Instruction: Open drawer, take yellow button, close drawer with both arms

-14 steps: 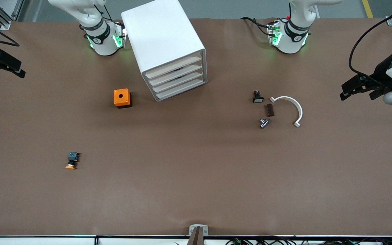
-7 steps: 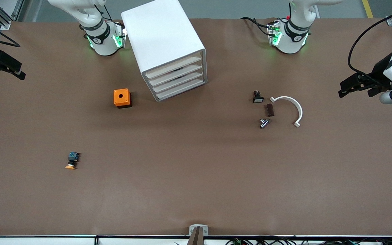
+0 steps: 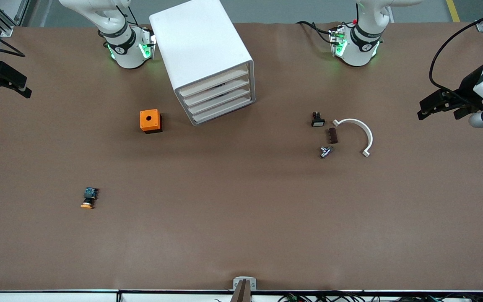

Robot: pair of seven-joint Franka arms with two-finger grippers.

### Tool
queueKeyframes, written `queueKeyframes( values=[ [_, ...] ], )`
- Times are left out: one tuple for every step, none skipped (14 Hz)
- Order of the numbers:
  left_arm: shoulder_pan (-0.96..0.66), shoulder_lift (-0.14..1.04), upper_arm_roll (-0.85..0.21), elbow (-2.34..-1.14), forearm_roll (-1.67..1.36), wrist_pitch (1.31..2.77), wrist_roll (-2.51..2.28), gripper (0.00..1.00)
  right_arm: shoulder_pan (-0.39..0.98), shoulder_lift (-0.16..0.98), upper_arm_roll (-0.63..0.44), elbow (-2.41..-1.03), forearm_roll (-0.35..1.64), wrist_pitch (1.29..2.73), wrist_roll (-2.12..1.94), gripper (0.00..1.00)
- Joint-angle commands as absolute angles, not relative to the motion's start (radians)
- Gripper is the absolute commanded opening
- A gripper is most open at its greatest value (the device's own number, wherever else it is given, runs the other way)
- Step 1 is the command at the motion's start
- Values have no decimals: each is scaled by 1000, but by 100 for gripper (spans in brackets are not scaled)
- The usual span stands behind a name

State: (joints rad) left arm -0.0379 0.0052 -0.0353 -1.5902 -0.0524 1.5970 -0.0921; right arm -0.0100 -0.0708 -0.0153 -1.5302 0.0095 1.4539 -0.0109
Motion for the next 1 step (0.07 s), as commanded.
queueKeyframes(
  values=[
    [-40, 14, -40, -1563, -29, 1575, -84, 100, -8, -97, -15, -1552, 6, 1450, -21, 100]
  ],
)
